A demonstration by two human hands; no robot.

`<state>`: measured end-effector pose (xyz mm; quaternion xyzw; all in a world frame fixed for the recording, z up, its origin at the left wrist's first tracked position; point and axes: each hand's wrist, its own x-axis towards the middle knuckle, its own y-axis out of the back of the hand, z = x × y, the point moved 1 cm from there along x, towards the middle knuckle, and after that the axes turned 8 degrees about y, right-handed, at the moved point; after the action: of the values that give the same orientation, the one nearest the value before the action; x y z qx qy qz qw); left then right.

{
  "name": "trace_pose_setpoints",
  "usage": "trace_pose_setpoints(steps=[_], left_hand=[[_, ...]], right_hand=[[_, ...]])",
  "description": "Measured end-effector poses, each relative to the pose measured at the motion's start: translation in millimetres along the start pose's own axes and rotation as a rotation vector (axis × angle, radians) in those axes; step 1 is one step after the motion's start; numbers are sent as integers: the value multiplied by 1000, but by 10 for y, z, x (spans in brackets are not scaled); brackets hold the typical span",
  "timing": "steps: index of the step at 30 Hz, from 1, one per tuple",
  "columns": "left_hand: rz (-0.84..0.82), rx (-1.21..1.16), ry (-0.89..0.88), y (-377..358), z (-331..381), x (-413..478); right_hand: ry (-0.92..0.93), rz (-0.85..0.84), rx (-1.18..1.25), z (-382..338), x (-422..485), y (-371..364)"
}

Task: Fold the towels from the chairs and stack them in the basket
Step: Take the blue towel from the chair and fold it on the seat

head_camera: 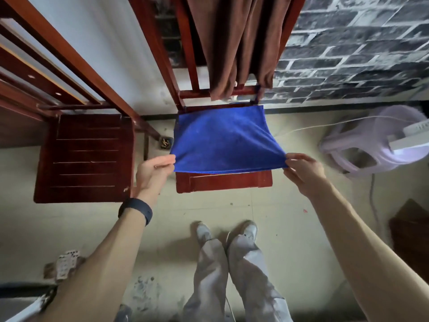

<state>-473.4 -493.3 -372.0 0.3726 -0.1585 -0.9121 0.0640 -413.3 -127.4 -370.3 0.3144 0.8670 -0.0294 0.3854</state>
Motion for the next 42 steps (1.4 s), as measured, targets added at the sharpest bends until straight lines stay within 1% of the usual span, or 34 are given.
trace_pose_setpoints(steps=[3,5,7,9,11,13,15,18,20,22,25,26,28,30,32,34,36,38,40,42], left_hand=[[-66,240,39,-184,-613,217],[-133,505,-12,-264,-1017,303],[-163,815,-93,-291,-1300,310],[-132,998,-188,-294,-1441,275],[-85,1098,-246,-289,-1453,206],[-69,1188,-290,-250,-1447,129],[-52,1278,-367,-170,-1442,48],[-59,1348,-466,-86,-1411,-81],[-72,1369,-443,-67,-1371,-140],[-66,1377,-402,-40,-1313,-143],[-53,1277,-350,-27,-1185,-13],[-33,1215,-299,-2,-1131,60],[-26,990,-155,35,-993,239],[-90,711,-5,54,-862,504],[-135,502,80,11,-707,792],[-151,379,114,-83,-567,1081],[-173,252,160,-213,-485,1363],[-184,98,197,-355,-460,1634],[-150,21,190,-482,-478,1890],[-122,-27,183,-592,-504,2082]], right_hand=[[-1,23,-217,701,310,-7],[-22,14,-364,1107,450,4],[15,-37,-567,1344,456,1],[184,-100,-841,1484,384,49],[439,-178,-1101,1596,280,142],[632,-242,-1270,1683,195,252],[710,-260,-1349,1751,151,345],[754,-286,-1371,1775,34,427],[767,-314,-1381,1772,-10,453],[725,-338,-1349,1685,-7,430],[591,-394,-1184,1439,122,339],[540,-399,-1106,1346,191,317],[418,-377,-955,1136,372,272],[305,-348,-780,952,596,205],[183,-307,-541,797,814,95],[100,-245,-354,708,1043,-54],[73,-187,-246,684,1277,-239],[75,-117,-189,708,1499,-446],[99,-56,-173,769,1704,-631],[158,21,-213,833,1873,-764]])
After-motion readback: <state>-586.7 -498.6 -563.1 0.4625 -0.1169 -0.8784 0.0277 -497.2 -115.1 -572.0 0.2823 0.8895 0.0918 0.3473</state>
